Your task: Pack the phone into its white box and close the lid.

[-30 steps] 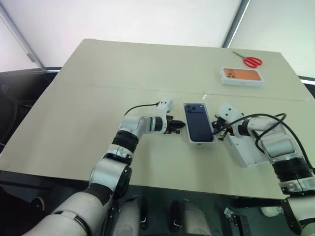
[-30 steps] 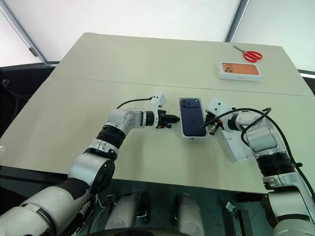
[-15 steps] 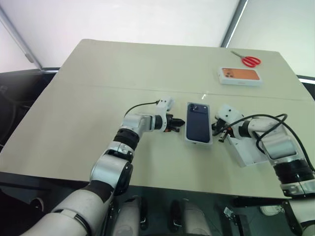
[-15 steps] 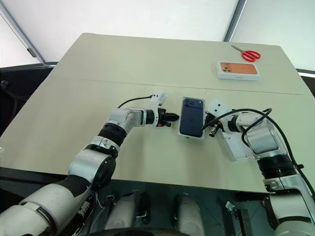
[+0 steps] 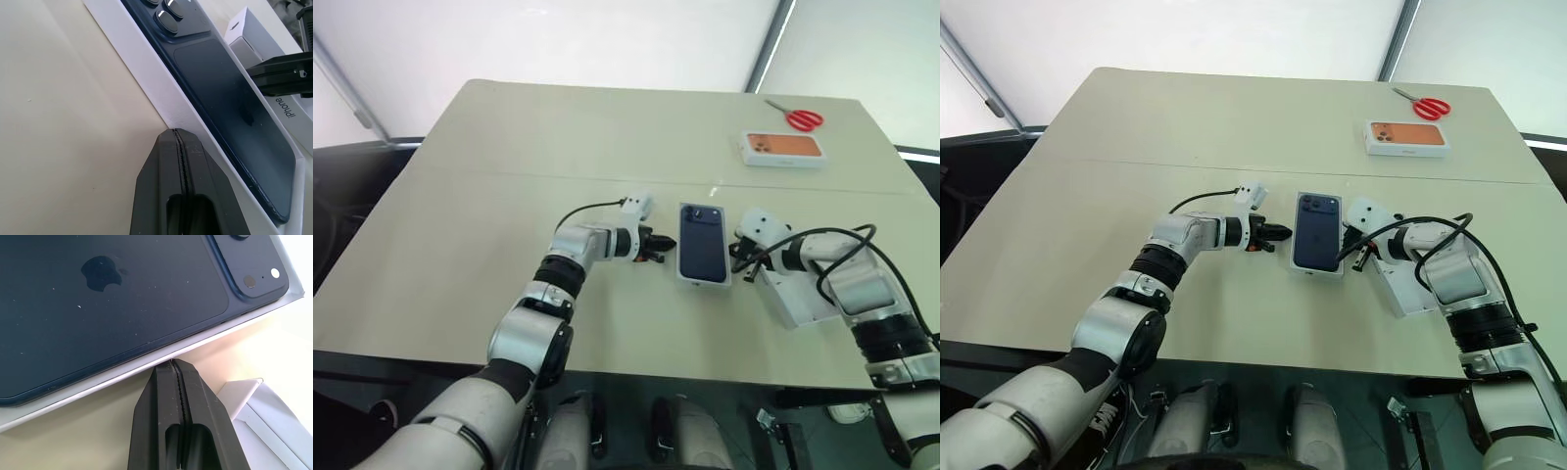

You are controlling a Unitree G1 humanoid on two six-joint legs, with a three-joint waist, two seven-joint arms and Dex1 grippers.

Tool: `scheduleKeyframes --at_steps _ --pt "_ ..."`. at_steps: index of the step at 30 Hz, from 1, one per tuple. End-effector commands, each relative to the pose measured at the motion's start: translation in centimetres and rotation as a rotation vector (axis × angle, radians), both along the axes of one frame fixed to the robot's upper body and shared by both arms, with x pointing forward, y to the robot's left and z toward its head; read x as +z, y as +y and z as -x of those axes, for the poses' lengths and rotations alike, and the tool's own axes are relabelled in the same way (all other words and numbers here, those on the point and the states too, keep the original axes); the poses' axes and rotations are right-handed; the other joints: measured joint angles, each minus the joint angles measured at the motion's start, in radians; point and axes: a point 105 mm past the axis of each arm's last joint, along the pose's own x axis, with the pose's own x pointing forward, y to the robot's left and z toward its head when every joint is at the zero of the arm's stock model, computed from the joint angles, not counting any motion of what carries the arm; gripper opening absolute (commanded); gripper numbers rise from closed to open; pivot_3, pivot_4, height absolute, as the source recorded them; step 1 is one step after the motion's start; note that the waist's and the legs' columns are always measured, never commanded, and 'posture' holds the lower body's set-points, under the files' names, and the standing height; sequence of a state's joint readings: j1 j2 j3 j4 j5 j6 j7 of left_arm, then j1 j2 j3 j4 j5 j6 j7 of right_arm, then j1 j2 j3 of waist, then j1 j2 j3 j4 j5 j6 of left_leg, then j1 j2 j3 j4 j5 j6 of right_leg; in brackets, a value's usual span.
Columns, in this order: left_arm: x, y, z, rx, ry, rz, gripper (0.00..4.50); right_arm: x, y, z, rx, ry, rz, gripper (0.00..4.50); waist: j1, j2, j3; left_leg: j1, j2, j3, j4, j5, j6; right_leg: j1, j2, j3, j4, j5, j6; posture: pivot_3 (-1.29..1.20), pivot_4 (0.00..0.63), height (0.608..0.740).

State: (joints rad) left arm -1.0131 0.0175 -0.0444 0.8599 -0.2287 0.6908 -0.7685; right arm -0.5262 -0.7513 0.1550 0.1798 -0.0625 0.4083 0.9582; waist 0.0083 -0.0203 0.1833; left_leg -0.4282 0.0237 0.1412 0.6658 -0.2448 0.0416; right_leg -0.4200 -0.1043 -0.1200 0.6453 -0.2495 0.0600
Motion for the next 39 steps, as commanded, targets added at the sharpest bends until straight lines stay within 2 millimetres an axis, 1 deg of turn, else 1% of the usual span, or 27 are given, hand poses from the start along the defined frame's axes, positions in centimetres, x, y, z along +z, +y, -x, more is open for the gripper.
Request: scheduleKeyframes --at_steps 1,6,9,12,15,19,23,25,27,28,29,30,31,33,36,37,38,39 --pt "1.9 0.4 -0.5 -0.008 -0.053 0.044 0.04 -0.3 -0.4 -0.5 -0.006 -0.003 0.029 0.00 -0.004 0.000 0.000 0.000 0.000 0.000 0.000 0.000 0.000 0.000 0.000 0.000 0.000 0.000 0.000 0.00 0.150 0.738" --pt "2.3 2.1 -0.6 0.017 -0.069 0.054 0.04 0.3 -1.7 -1.7 -0.045 -0.044 0.056 0.00 -0.015 0.000 0.000 0.000 0.001 0.000 0.000 0.001 -0.001 -0.001 0.001 0.000 0.001 0.000 0.000 0.00 0.150 0.738" --pt "2.7 2.8 -0.4 0.029 -0.090 0.066 0.04 0.9 -2.3 -2.5 -0.073 -0.078 0.053 0.00 -0.018 0.000 0.000 0.000 0.001 0.000 0.000 0.001 -0.001 -0.001 0.001 0.000 0.001 0.000 0.000 0.00 0.150 0.738" --pt "3.7 3.7 0.2 0.032 -0.116 0.103 0.04 1.2 -2.9 -3.1 -0.082 -0.089 0.066 0.00 -0.019 0.001 0.001 -0.001 0.001 0.000 0.000 0.001 -0.001 -0.001 0.001 0.000 0.001 0.000 0.000 0.00 0.150 0.738" --pt "4.2 4.8 0.6 0.053 -0.142 0.116 0.04 1.2 -3.5 -3.6 -0.097 -0.101 0.080 0.00 -0.020 0.001 0.001 -0.001 0.001 0.000 0.000 0.001 -0.001 -0.001 0.001 0.000 0.001 0.000 0.000 0.00 0.150 0.738" --pt "4.4 6.1 1.0 0.073 -0.144 0.114 0.04 1.3 -3.7 -3.9 -0.093 -0.101 0.077 0.00 -0.022 0.001 0.001 -0.001 0.001 0.000 0.000 0.001 -0.001 -0.001 0.002 0.000 0.001 0.000 0.000 0.00 0.150 0.738" --pt "4.7 7.3 1.2 0.093 -0.163 0.117 0.04 1.1 -3.4 -3.7 -0.071 -0.086 0.067 0.00 -0.021 0.001 0.001 0.000 0.001 0.000 0.000 0.002 -0.001 0.000 0.002 0.000 0.001 0.000 0.000 0.00 0.150 0.738" --pt "4.8 7.9 1.2 0.105 -0.178 0.106 0.04 1.5 -2.9 -3.6 -0.069 -0.095 0.015 0.00 -0.021 0.001 0.001 0.000 0.001 0.000 0.000 0.002 -0.001 0.000 0.002 0.000 0.001 0.000 0.000 0.00 0.150 0.738" --pt "5.4 8.8 1.2 0.111 -0.214 0.111 0.04 3.0 -1.8 -3.4 -0.081 -0.082 -0.138 0.00 -0.022 0.002 0.001 0.000 0.001 0.000 0.000 0.002 -0.001 0.000 0.002 0.000 0.001 0.000 0.000 0.00 0.150 0.738" --pt "5.6 9.3 1.3 0.115 -0.213 0.122 0.27 3.6 -1.3 -3.0 -0.082 -0.047 -0.230 0.00 -0.022 0.002 0.001 0.000 0.001 0.000 0.000 0.002 -0.002 0.000 0.002 0.000 0.001 0.000 0.000 0.00 0.150 0.738" --pt "5.9 9.7 1.4 0.116 -0.216 0.127 0.56 4.1 -0.9 -2.5 -0.078 -0.024 -0.279 0.25 -0.022 0.003 0.002 -0.001 0.002 0.000 -0.001 0.002 -0.002 -0.001 0.003 0.000 0.002 0.000 0.000 0.00 0.150 0.738" --pt "6.1 10.1 1.6 0.108 -0.245 0.117 0.88 4.5 -0.6 -2.1 -0.073 -0.021 -0.289 0.54 -0.022 0.004 0.002 -0.001 0.002 0.000 -0.001 0.002 -0.002 -0.001 0.003 0.000 0.002 0.000 0.000 0.00 0.150 0.738" --pt "6.4 10.5 1.8 0.100 -0.275 0.105 1.32 5.0 -0.6 -1.9 -0.089 -0.022 -0.299 0.87 -0.023 0.005 0.003 -0.001 0.002 0.000 -0.001 0.002 -0.002 -0.001 0.003 0.000 0.002 0.000 0.000 0.00 0.150 0.738" --pt "6.9 11.0 2.1 0.092 -0.318 0.094 2.29 5.7 -0.8 -1.5 -0.130 -0.001 -0.342 1.83 -0.023 0.006 0.003 -0.001 0.002 0.000 -0.001 0.002 -0.002 -0.001 0.003 0.000 0.002 0.000 0.000 0.00 0.150 0.738" --pt "7.4 12.3 3.2 0.041 -0.414 0.072 3.71 5.7 -1.5 -0.5 -0.194 0.039 -0.302 3.27 -0.020 0.006 0.003 -0.001 0.002 0.000 -0.001 0.002 -0.002 -0.002 0.002 0.000 0.002 0.000 0.000 0.00 0.150 0.738" --pt "7.4 12.7 3.5 0.028 -0.435 0.058 4.29 5.8 -1.8 -0.3 -0.224 0.049 -0.296 3.88 -0.020 0.006 0.003 -0.001 0.002 0.000 -0.002 0.000 -0.005 -0.002 0.001 0.000 0.001 0.000 0.000 0.00 0.150 0.738" --pt "7.6 13.0 4.0 0.001 -0.468 0.056 4.50 5.9 -2.5 -0.4 -0.289 0.046 -0.290 4.41 -0.021 0.006 0.003 -0.002 0.002 0.000 -0.002 0.000 -0.005 -0.003 0.001 0.000 0.001 0.000 0.000 0.00 0.150 0.738" --pt "7.7 13.2 4.4 -0.020 -0.482 0.048 4.50 6.0 -3.1 -0.4 -0.341 0.046 -0.276 4.46 -0.021 0.006 0.003 -0.002 0.002 0.000 -0.002 0.000 -0.005 -0.004 0.001 0.000 0.001 0.000 0.000 0.00 0.150 0.738"
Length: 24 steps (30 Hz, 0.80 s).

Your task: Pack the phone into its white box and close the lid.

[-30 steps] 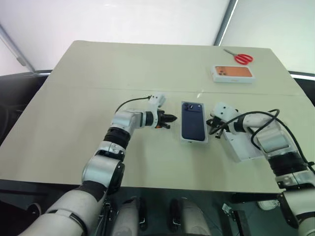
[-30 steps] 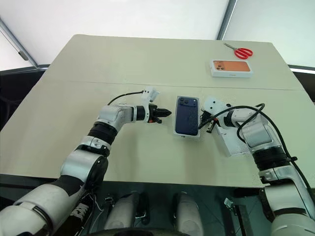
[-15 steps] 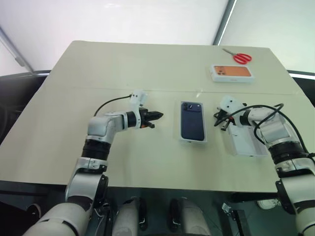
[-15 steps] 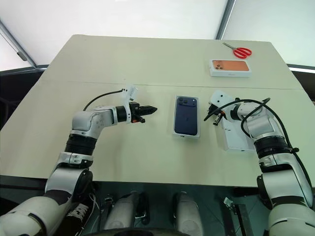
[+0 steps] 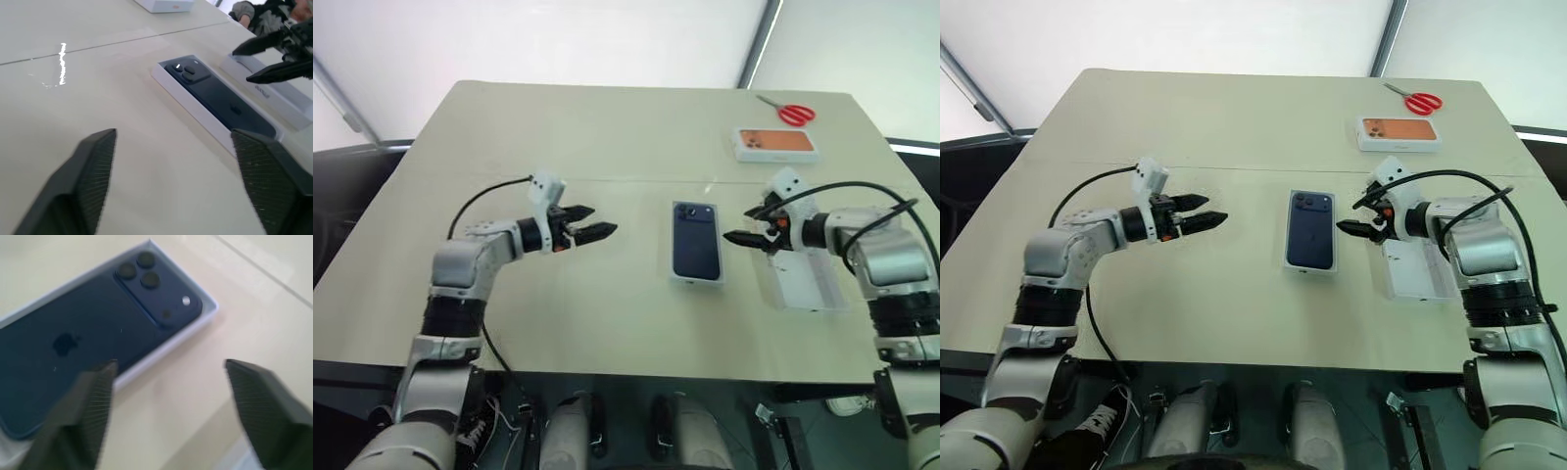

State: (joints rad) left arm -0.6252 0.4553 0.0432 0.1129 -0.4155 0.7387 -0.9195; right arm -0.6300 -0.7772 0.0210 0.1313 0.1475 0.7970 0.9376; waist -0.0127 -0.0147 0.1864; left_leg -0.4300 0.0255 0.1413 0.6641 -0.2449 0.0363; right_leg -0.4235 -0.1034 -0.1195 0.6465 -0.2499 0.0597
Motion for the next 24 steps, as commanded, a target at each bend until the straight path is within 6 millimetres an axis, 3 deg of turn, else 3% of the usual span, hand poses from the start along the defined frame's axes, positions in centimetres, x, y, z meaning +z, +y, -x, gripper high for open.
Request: scheduleKeyframes --at_steps 1,7,13,17,24 --pt "1.8 0.1 1.5 -0.094 -0.137 -0.022 4.50 1.7 -2.0 0.3 -0.144 -0.014 0.042 4.46 0.000 0.001 0.000 -0.001 0.000 0.000 0.000 0.000 0.000 -0.001 0.000 0.000 0.000 0.000 0.000 0.00 0.150 0.738" --pt "2.3 0.0 2.6 -0.151 -0.304 -0.072 4.50 2.3 -3.8 1.4 -0.283 0.107 -0.012 4.46 -0.001 0.002 0.001 -0.006 -0.001 0.000 0.000 0.000 0.000 -0.006 -0.001 0.000 0.000 -0.001 -0.003 0.00 0.150 0.738" --pt "2.5 -0.5 3.2 -0.167 -0.485 -0.110 4.50 0.5 -1.8 4.7 -0.269 0.291 -0.018 4.46 -0.001 0.003 0.000 -0.007 0.000 0.000 0.000 0.002 0.002 -0.007 -0.001 0.000 0.000 0.000 -0.001 0.00 0.150 0.738" --pt "1.8 -0.6 4.4 -0.241 -0.496 -0.086 4.50 -0.2 -2.7 4.5 -0.391 0.304 -0.013 4.46 -0.001 0.003 0.000 -0.007 0.000 0.000 0.000 0.001 0.003 -0.007 -0.001 0.000 0.000 0.000 -0.001 0.00 0.150 0.738" --pt "0.7 -0.4 5.0 -0.264 -0.463 -0.074 4.50 -0.6 -1.8 4.3 -0.424 0.323 -0.033 4.46 0.000 0.004 0.000 -0.012 -0.001 0.000 0.001 0.002 0.003 -0.012 -0.001 0.000 0.001 0.001 -0.001 0.00 0.150 0.738"
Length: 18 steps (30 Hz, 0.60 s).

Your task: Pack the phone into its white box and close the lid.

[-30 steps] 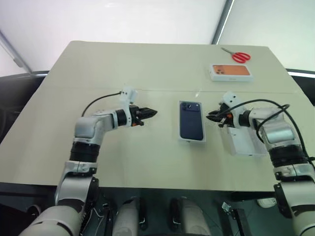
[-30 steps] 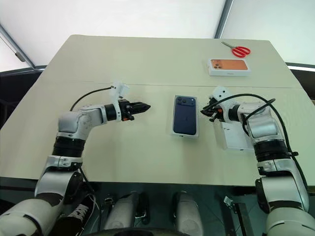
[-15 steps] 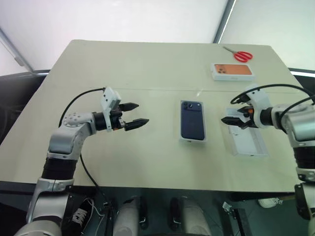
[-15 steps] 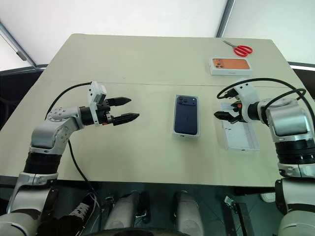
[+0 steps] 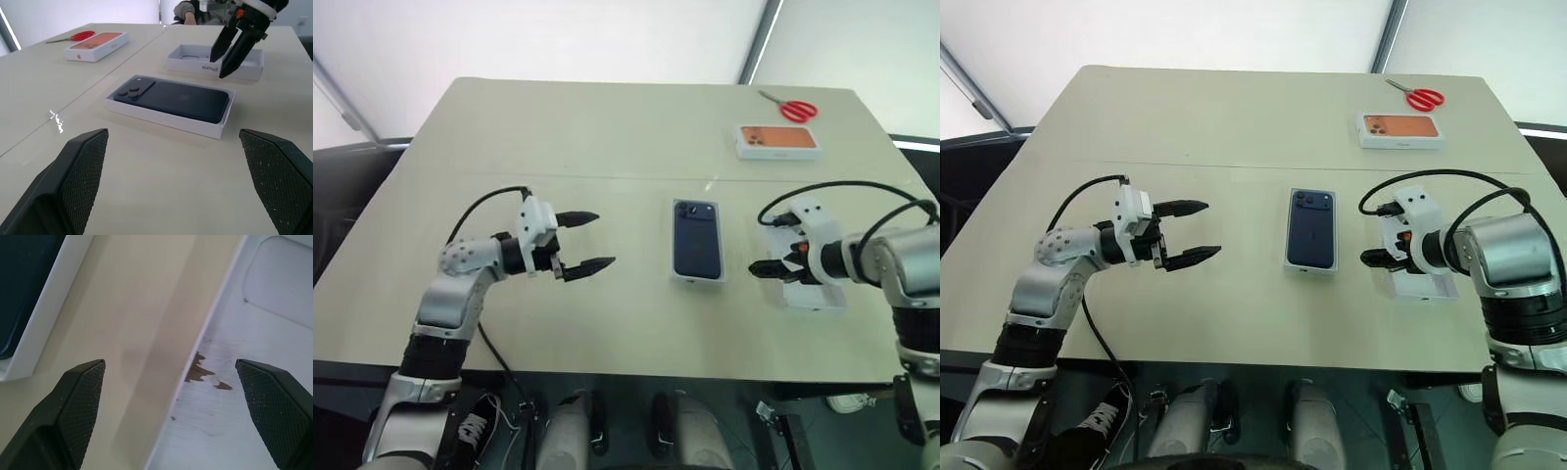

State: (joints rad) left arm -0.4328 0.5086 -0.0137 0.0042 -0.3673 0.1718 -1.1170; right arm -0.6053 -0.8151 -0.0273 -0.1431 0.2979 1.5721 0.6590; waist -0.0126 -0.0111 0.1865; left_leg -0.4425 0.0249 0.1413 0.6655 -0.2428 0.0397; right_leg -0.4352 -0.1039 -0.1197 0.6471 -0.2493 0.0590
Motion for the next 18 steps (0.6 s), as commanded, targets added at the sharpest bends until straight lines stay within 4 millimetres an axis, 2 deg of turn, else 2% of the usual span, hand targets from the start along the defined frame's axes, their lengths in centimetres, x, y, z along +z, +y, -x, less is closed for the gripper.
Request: scheduleKeyframes --at_steps 1,8,9,11,14,18 --pt "0.2 0.1 0.8 -0.037 0.004 0.021 4.50 1.3 -0.2 -0.4 -0.048 -0.047 -0.010 4.46 0.000 0.000 0.000 0.000 0.000 0.000 0.000 0.000 0.000 0.000 0.000 0.000 0.000 0.000 0.000 0.00 0.150 0.738" --pt "-0.1 -0.1 0.6 -0.031 -0.001 0.023 4.50 1.5 -0.4 -0.6 -0.067 -0.060 0.013 4.46 0.001 0.000 0.000 0.000 0.000 0.000 0.001 0.000 0.001 0.000 0.002 0.000 0.000 0.000 0.000 0.00 0.150 0.738" --pt "0.1 -0.2 0.5 -0.029 -0.002 0.033 4.50 1.5 -0.4 -0.6 -0.065 -0.060 0.010 4.23 0.000 0.000 0.000 0.000 0.000 0.000 0.001 0.000 0.001 0.000 0.002 0.000 0.000 0.000 0.000 0.00 0.150 0.738" --pt "0.3 -0.4 0.3 -0.021 -0.004 0.049 4.50 1.3 -0.6 -0.5 -0.074 -0.055 0.017 3.66 0.001 0.000 0.000 0.000 0.000 0.000 0.001 0.000 0.001 0.000 0.002 0.000 0.000 0.000 0.000 0.00 0.150 0.738" --pt "0.9 -0.5 -0.7 0.046 0.002 0.112 4.50 1.1 -1.2 -0.8 -0.113 -0.063 0.027 2.18 0.002 0.000 0.000 0.000 0.001 0.000 0.001 0.000 0.001 0.001 0.003 0.000 0.000 0.000 0.001 0.00 0.150 0.738" --pt "0.9 -0.8 -0.3 0.040 -0.002 0.120 4.50 0.8 -0.6 -0.7 -0.101 -0.052 0.005 0.14 0.000 0.000 0.000 0.000 0.001 0.000 0.002 0.000 0.001 0.001 0.004 0.000 0.001 0.000 0.001 0.00 0.150 0.738"
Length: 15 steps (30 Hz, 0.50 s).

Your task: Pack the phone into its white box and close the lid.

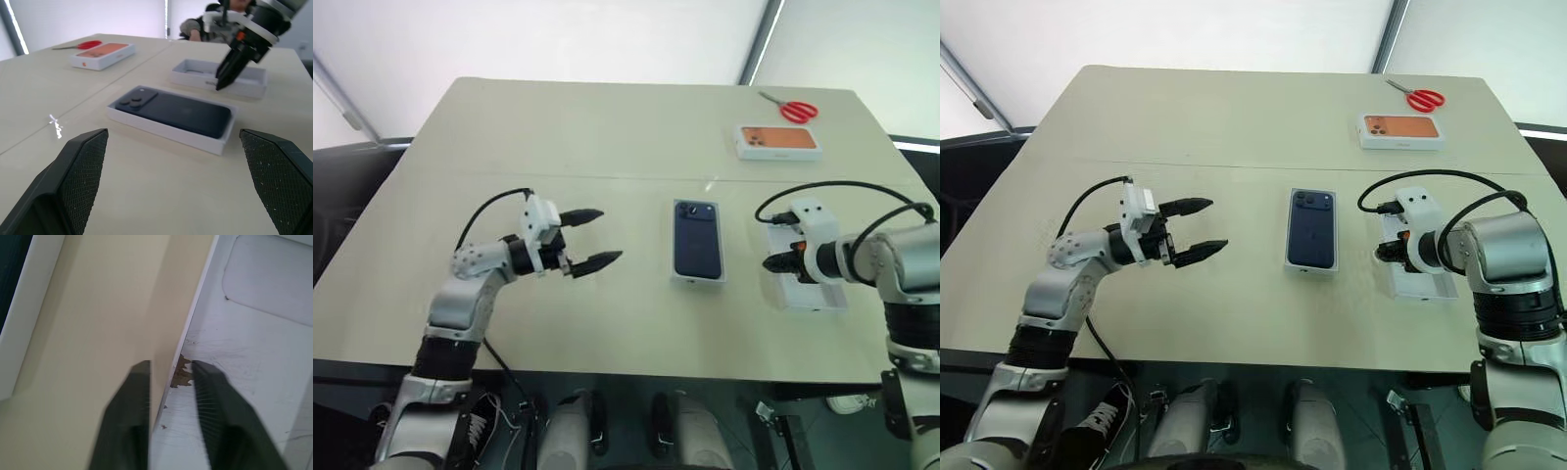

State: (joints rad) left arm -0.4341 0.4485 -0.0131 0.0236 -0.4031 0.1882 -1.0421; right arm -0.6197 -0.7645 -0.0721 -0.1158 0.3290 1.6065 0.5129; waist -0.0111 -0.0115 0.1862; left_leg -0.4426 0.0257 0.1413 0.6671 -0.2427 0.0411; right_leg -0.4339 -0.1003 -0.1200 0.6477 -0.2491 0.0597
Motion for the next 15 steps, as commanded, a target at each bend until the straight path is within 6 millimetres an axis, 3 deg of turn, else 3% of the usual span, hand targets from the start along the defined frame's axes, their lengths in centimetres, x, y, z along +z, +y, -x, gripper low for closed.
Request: scheduleKeyframes --at_steps 1,7,11,15 --pt "0.9 -0.1 0.5 -0.005 -0.040 0.011 4.50 0.9 0.0 -0.2 0.000 -0.045 -0.004 0.05 -0.002 0.000 0.000 0.000 0.000 0.000 0.000 0.000 0.000 0.000 0.000 0.000 0.000 0.000 0.000 0.00 0.150 0.738" --pt "1.3 0.1 0.4 0.012 -0.048 0.007 4.50 1.1 0.0 -1.1 -0.033 -0.071 -0.042 0.05 -0.002 0.000 0.000 0.000 0.002 0.000 0.000 0.000 0.000 0.000 0.002 0.000 0.000 0.000 0.000 0.00 0.150 0.738" --pt "1.1 0.5 0.0 0.040 -0.044 -0.003 4.50 5.7 1.8 -4.0 -0.055 -0.279 -0.222 0.05 -0.008 0.001 0.000 0.000 0.002 0.000 0.000 0.001 -0.001 0.000 0.003 0.001 0.001 0.000 0.000 0.00 0.150 0.738" --pt "1.3 0.9 -0.8 0.083 -0.024 0.016 4.50 10.2 4.6 -5.3 0.025 -0.456 -0.396 0.05 -0.003 0.001 0.000 0.000 0.003 0.001 0.000 0.001 -0.002 -0.001 0.004 0.000 0.002 0.000 0.000 0.00 0.150 0.738"
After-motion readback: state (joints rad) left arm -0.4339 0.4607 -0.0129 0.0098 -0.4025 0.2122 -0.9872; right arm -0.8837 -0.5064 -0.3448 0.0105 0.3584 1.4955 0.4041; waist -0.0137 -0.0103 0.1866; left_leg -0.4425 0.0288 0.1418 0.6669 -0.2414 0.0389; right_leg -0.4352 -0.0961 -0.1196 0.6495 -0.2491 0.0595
